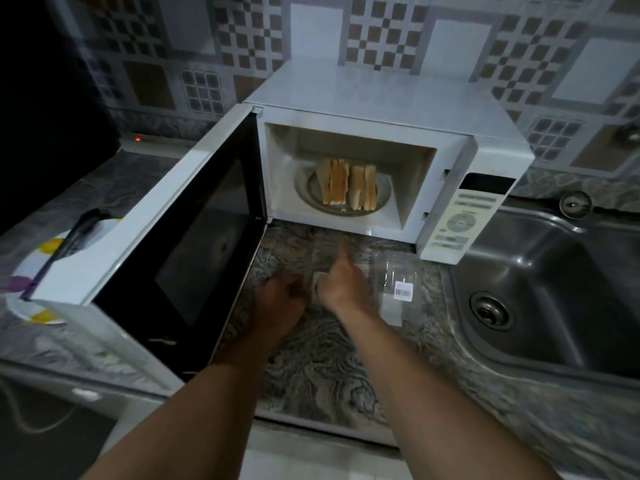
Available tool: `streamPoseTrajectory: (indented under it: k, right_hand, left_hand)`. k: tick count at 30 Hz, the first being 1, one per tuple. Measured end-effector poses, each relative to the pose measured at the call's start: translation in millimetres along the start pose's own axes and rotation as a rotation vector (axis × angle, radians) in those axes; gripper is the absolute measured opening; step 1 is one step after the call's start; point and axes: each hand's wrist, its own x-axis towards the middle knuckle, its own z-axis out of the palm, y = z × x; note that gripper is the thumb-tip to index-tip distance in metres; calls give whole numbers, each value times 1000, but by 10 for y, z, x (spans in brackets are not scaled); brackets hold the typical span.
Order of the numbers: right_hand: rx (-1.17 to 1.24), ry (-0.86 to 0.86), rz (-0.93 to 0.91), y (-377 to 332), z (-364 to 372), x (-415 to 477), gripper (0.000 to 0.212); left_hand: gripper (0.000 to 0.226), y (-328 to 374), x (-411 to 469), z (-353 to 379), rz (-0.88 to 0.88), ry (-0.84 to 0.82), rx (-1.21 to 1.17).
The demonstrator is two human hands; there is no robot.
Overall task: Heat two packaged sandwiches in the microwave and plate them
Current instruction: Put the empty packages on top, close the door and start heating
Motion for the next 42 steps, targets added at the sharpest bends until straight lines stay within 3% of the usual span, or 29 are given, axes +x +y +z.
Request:
streamPoseTrajectory:
  k: [3,6,7,13,18,26,29,33,36,39,42]
  right_hand:
    - [2,57,50,62,62,-55,89]
    - [10,98,102,80,60,-89,41]
    - [12,94,108,97,71,-88,34]
    - [44,73,146,140,80,-129,42]
    - [92,83,226,191,53,-141,18]
    - [71,84,189,159,63,-171,20]
    - [13,85,152,152,51,-215,22]
    - [-93,69,36,111,-24,-278,8]
    - [-184,105,-65,33,-163,-334,5]
    - [-243,169,-161,-35,-349,-382,9]
    - [-281,225,-224,-27,-595,-408,22]
  left_hand:
    - [31,-10,-4,-22,41,28,48]
    - [30,-4,-9,-45,7,19,87]
    - [27,3,-12,-57,-21,5,81]
    - [26,35,13,-100,-98,-55,52]
    - [25,-12,36,-93,-121,-84,21]
    - [22,43,30,-96,-106,-12,127]
    - [23,52,5,-65,-94,34,183]
    - [26,65,-47,-92,-97,105,219]
    - [20,167,-89,-129,0,202,221]
    - [19,385,-140,-144,86,270,150]
    - [28,615,-178,-168,168,219,90]
